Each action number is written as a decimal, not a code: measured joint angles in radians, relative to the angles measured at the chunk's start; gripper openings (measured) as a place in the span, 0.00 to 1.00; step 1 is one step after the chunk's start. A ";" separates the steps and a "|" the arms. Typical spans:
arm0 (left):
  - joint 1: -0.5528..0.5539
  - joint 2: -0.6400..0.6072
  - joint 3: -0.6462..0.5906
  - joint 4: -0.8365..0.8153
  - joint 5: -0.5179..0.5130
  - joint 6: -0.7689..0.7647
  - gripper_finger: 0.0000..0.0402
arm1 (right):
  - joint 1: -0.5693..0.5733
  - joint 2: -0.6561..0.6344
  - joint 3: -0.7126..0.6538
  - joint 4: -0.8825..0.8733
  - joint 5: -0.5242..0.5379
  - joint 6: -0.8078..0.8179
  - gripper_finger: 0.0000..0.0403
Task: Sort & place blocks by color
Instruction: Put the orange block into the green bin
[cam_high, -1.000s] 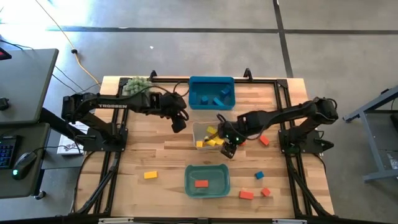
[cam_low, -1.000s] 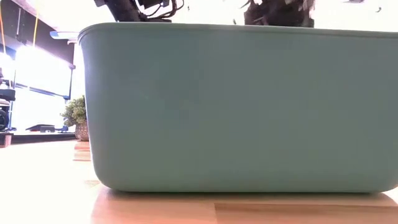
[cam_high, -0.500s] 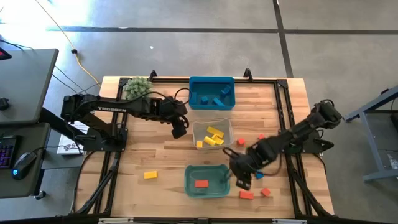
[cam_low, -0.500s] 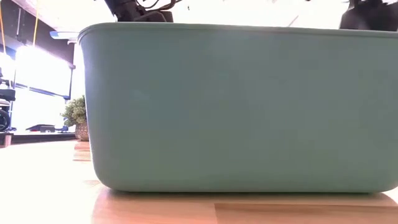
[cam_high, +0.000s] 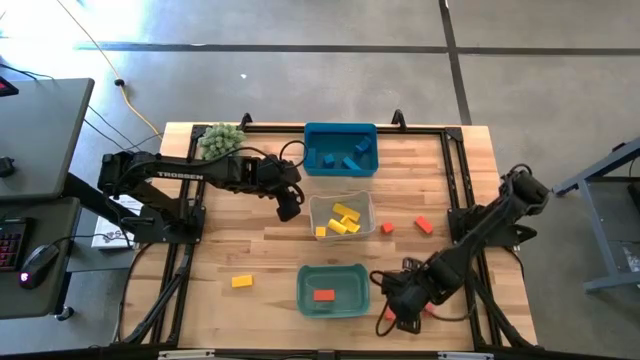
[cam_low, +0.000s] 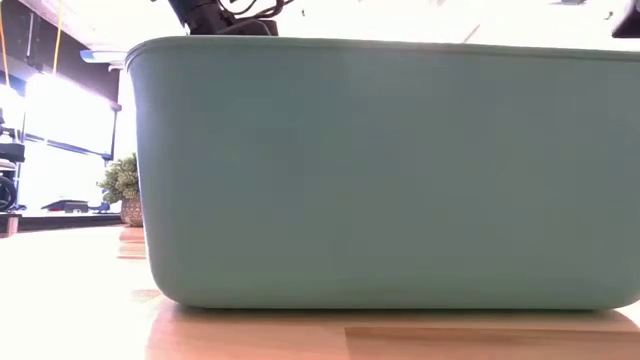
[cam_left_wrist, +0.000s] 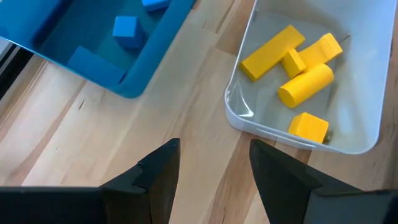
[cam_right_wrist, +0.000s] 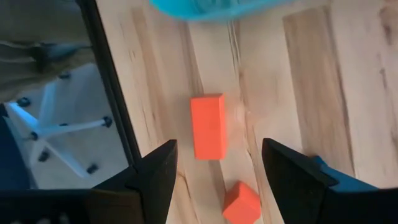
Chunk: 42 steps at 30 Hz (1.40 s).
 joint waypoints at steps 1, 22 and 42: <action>0.000 0.000 0.000 0.000 0.000 0.000 0.46 | 0.008 0.014 0.000 0.001 -0.001 -0.001 0.55; 0.000 0.000 0.000 0.001 0.003 0.000 0.46 | 0.053 0.253 0.000 0.110 -0.005 0.004 0.55; 0.000 0.000 0.000 0.000 0.003 0.000 0.46 | 0.049 0.302 0.000 0.113 -0.084 0.109 0.25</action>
